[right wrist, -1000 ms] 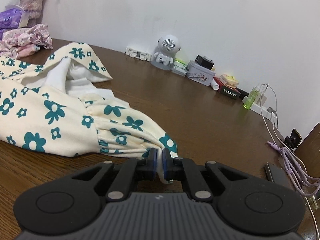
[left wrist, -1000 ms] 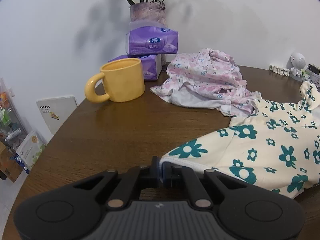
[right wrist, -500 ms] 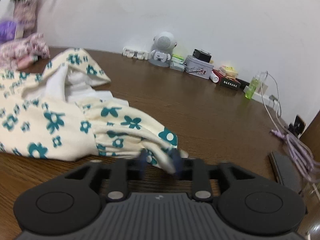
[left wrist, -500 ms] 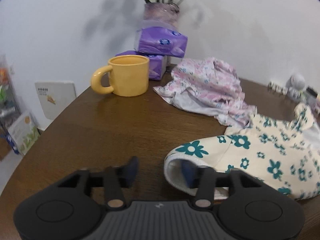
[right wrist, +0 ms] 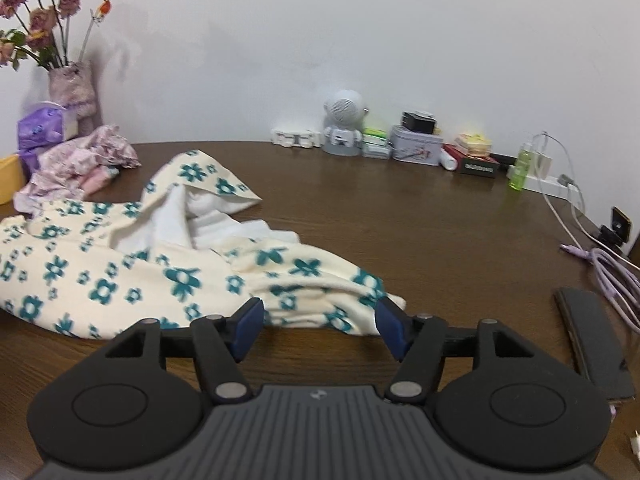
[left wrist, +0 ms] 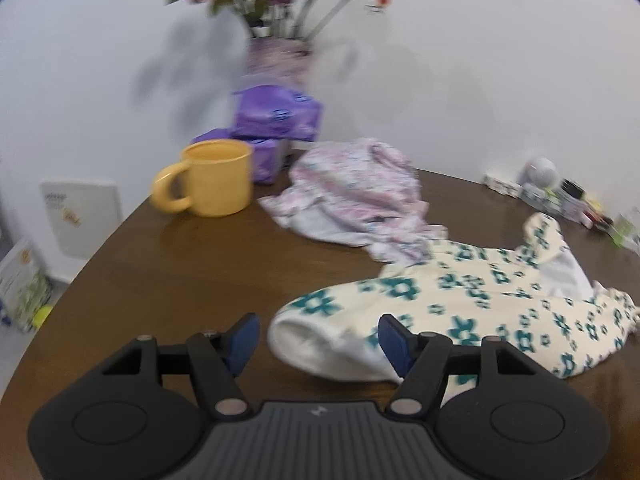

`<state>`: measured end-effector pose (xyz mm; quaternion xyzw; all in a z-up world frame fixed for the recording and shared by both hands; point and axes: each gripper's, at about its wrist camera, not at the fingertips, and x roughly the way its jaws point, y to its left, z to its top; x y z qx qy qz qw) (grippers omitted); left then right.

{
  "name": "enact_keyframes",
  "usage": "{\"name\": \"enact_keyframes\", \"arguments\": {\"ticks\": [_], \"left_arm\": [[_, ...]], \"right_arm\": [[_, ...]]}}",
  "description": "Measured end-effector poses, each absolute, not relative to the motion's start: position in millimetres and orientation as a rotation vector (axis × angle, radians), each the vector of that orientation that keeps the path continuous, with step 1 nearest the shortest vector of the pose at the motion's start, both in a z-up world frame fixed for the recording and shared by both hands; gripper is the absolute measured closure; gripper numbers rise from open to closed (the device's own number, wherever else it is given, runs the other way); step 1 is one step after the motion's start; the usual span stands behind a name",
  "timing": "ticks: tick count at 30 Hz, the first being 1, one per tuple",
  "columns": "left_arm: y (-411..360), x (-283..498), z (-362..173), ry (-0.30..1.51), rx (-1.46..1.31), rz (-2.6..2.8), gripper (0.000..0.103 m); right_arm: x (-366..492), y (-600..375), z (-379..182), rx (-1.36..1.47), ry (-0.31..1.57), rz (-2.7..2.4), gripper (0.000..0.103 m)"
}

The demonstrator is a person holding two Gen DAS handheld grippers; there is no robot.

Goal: Fold clothes
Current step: 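Release the hem and press both grippers onto the shirt to smooth it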

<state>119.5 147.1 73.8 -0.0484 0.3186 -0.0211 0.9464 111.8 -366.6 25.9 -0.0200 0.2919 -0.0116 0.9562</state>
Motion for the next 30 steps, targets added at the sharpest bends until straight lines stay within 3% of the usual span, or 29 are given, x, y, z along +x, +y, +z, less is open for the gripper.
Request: {"name": "enact_keyframes", "arguments": {"ticks": [14,30], "left_arm": [[96,196,82,0.785,-0.059,-0.218,0.030],[77,272,52,0.962,-0.031,-0.278,0.033]], "right_arm": [[188,-345,47,-0.010,0.725,0.118,0.040],[255,-339,21,0.011,0.930,0.125,0.041]]}}
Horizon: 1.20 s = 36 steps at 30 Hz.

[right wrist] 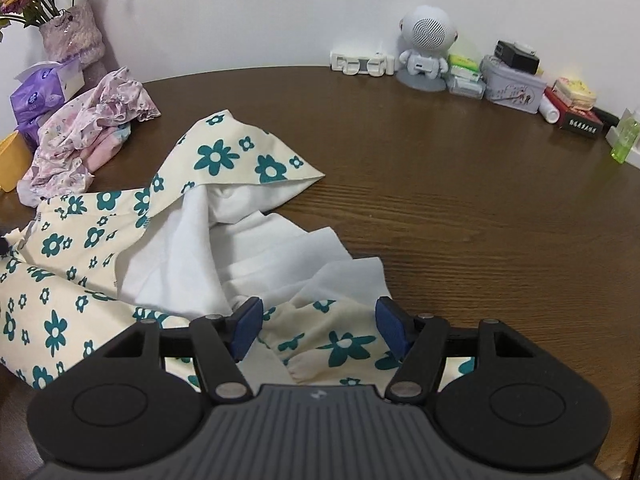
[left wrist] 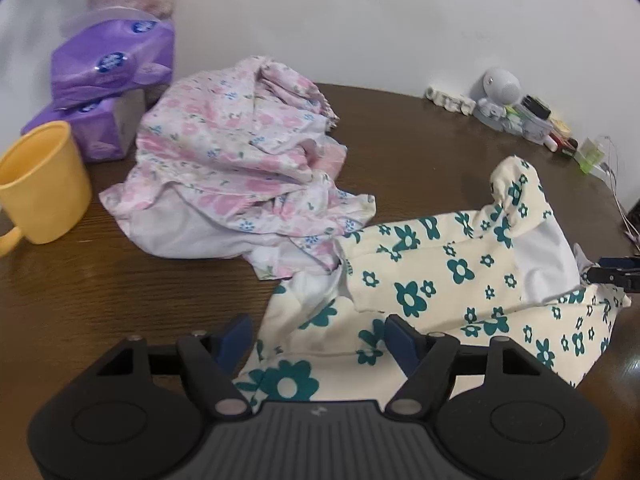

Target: Fold clothes

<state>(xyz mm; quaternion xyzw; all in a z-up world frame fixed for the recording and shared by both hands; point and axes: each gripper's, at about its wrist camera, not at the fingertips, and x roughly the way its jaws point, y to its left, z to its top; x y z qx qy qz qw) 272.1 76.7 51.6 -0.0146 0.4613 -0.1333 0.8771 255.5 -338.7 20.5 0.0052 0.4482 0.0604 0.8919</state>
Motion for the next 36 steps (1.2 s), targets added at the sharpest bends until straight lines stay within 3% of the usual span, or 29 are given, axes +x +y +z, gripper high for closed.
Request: {"name": "enact_keyframes", "arguments": {"ticks": [3,5,7,10,26,36], "left_arm": [[73,275,48,0.977,0.001,-0.292,0.056],[71,275,46,0.985,0.004,-0.321,0.087],[70,273,46,0.987,0.007,-0.342,0.097],[70,265,53,0.949,0.025,-0.351,0.099],[78,156,108,0.751,0.014,-0.435,0.100],[71,53,101,0.725,-0.021,-0.465,0.101]], "right_arm": [[254,-342,19,0.025,0.938,0.153,0.058],[252,-342,18,0.026,0.940,0.172,0.077],[249,-340,18,0.010,0.932,0.184,0.090],[243,-340,21,0.018,0.910,0.207,0.098],[185,-355,51,0.078,0.777,0.218,0.099],[105,-358,54,0.063,0.728,0.224,0.103]]}}
